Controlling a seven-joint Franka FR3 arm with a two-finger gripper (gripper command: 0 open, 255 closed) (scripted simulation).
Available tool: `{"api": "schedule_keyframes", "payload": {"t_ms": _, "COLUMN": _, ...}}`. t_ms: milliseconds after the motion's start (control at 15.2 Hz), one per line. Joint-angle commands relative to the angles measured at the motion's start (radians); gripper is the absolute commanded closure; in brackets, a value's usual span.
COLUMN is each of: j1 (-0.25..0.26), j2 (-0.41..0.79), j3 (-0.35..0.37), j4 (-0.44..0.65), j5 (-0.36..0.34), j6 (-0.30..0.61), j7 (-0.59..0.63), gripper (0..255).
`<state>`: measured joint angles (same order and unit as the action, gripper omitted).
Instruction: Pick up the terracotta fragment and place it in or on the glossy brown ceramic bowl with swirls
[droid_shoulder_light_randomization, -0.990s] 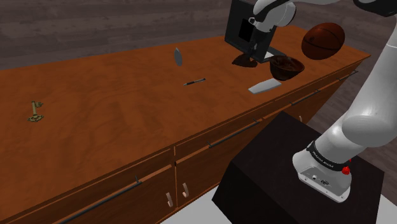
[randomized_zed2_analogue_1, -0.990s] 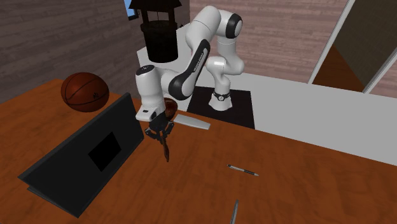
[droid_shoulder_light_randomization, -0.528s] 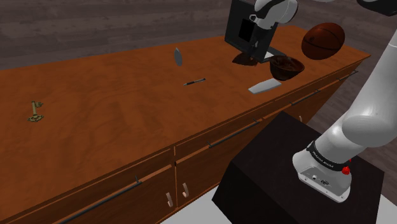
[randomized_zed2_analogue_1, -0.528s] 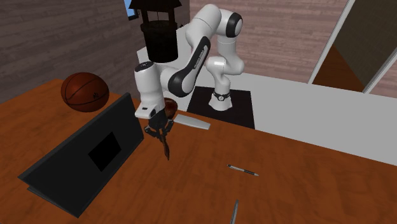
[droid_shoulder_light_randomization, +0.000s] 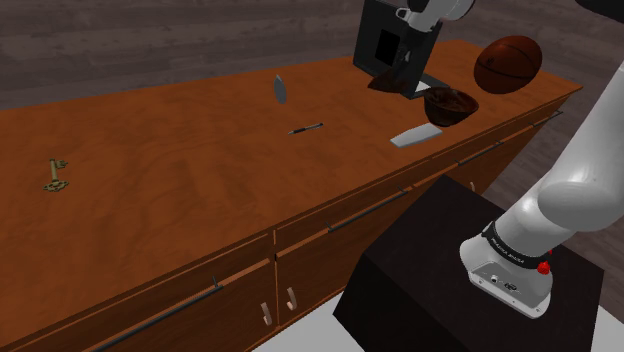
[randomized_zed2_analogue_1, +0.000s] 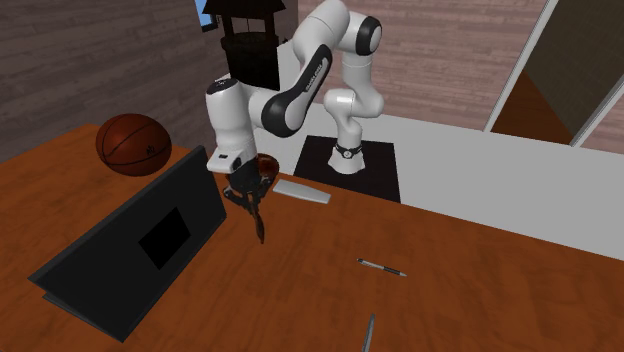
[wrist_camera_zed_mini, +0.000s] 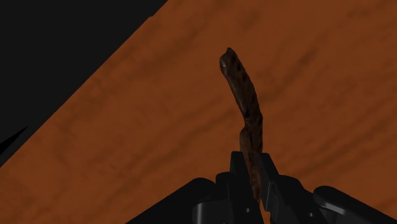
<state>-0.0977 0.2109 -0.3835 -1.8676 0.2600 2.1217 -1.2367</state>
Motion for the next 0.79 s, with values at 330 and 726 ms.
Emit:
{"api": "schedule_keyframes", "payload": {"t_ms": 330, "j1": 0.003, "j2": -0.034, "j3": -0.005, "j4": 0.053, "j5": -0.025, "j6": -0.082, "j7": 0.025, "gripper": 255}}
{"api": "schedule_keyframes", "payload": {"t_ms": 726, "j1": 0.004, "j2": -0.051, "j3": -0.008, "j4": 0.112, "j5": -0.039, "j6": -0.156, "j7": 0.043, "gripper": 255}}
